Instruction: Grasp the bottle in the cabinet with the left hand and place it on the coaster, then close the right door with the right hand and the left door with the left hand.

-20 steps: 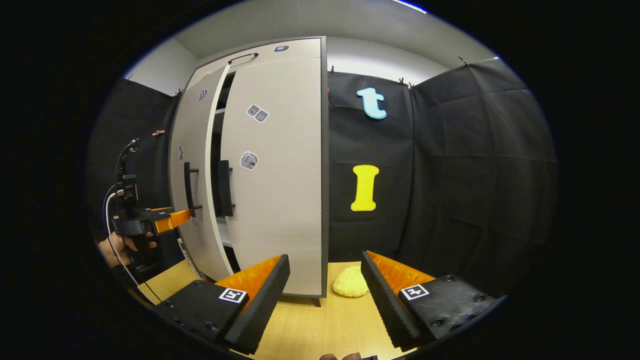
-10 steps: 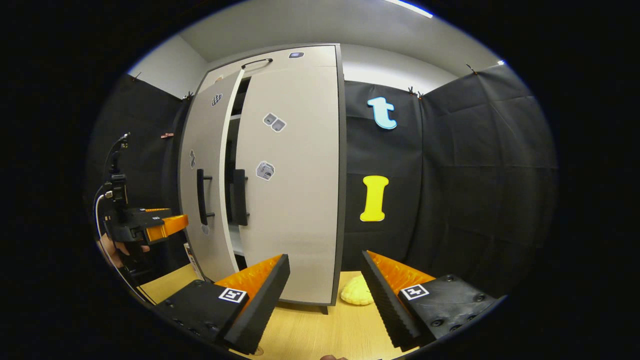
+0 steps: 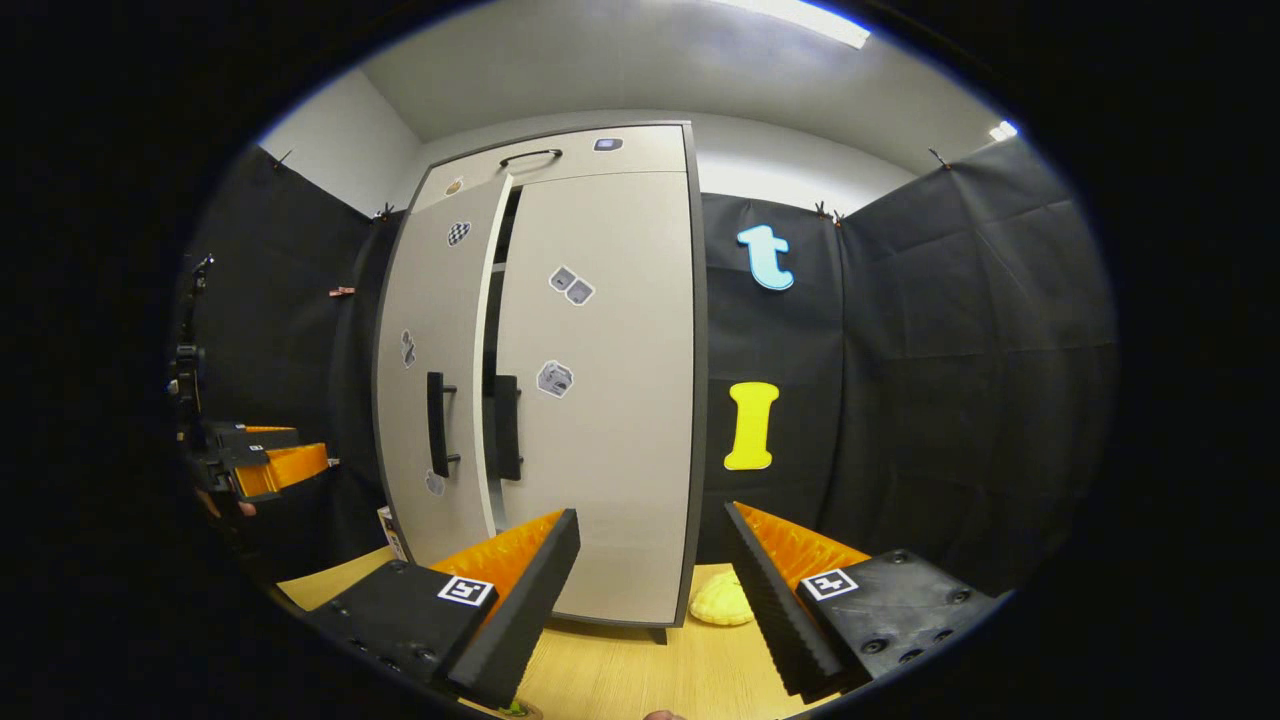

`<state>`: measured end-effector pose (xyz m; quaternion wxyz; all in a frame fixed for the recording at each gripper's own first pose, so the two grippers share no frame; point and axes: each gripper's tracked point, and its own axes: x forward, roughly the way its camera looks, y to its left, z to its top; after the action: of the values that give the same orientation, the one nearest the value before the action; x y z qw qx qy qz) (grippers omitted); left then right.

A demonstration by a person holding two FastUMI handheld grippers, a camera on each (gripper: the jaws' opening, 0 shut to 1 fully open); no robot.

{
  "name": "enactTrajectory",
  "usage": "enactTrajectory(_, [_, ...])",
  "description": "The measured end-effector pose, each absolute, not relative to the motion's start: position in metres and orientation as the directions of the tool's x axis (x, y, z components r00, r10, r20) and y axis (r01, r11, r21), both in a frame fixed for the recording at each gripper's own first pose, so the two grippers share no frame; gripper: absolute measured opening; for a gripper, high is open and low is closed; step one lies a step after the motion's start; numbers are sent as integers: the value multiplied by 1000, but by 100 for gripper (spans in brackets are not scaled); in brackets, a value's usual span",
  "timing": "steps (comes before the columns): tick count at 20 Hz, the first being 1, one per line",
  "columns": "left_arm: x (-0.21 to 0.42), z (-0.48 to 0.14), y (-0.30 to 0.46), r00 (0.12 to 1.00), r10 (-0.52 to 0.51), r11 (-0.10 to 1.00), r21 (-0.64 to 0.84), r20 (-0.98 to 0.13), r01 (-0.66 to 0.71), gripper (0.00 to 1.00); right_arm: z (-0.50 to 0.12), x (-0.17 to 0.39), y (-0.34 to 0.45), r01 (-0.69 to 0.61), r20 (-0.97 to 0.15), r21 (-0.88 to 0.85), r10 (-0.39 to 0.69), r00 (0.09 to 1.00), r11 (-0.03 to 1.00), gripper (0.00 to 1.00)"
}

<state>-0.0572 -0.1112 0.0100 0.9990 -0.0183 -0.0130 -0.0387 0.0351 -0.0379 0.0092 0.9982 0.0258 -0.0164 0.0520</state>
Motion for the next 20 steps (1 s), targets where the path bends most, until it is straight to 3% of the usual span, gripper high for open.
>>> enactTrajectory(8, [-106, 14, -89, 999, -32, 998, -56, 35, 34, 95, 13, 18, -15, -119, 39, 77, 116, 992, 990, 96])
enactTrajectory(20, [-125, 12, -68, 999, -3, 999, -43, 35, 5, 95, 20, 5, -1, -119, 54, 90, 114, 992, 989, 95])
